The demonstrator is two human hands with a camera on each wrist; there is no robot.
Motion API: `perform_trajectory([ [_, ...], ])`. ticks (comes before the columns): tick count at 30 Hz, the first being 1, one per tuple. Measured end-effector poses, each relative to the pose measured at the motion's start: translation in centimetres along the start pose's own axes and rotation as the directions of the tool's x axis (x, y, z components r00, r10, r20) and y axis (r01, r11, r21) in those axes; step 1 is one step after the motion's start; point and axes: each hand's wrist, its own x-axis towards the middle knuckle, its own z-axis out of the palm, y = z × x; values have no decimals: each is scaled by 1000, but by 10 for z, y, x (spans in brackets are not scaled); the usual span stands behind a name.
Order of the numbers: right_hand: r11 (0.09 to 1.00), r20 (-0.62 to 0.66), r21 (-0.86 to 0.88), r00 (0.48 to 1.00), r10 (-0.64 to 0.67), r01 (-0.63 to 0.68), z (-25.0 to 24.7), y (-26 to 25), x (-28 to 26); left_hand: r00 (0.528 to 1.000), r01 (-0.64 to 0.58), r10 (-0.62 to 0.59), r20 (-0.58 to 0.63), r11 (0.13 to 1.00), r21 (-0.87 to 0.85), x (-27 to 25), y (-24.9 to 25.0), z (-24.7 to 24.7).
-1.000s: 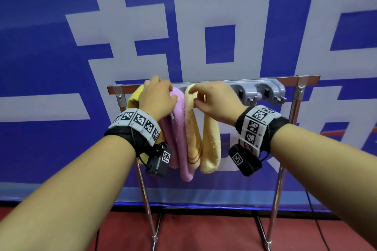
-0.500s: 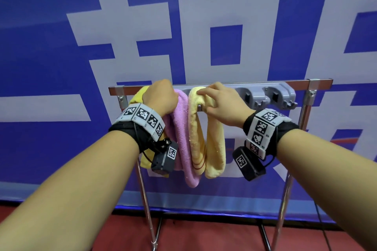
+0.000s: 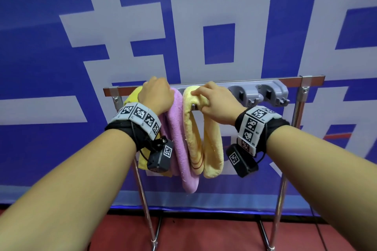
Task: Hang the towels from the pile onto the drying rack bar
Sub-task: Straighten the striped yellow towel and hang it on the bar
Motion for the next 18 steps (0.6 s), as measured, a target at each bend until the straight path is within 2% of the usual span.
perform_trajectory([
  [6, 996, 74, -80, 997, -21, 27, -11, -3, -6, 993, -44, 44, 108, 999, -8, -39, 3, -3],
  [9, 991, 41, -119, 997, -60, 64, -9, -7, -25, 992, -58, 66, 108, 996, -73, -59, 1, -1],
  [13, 999, -53, -32, 998, -39, 37, -9, -12, -61, 989, -81, 91, 121, 993, -80, -84, 6, -3],
  [16, 999, -47, -16, 998, 45, -46, -14, -18, -90, 977, -183, 194, 85, 976, -120, -111, 15, -9],
  [18, 996, -26, -14, 995, 92, -92, -13, -23, -109, 972, -231, 236, 2, 956, -181, -134, 18, -12],
])
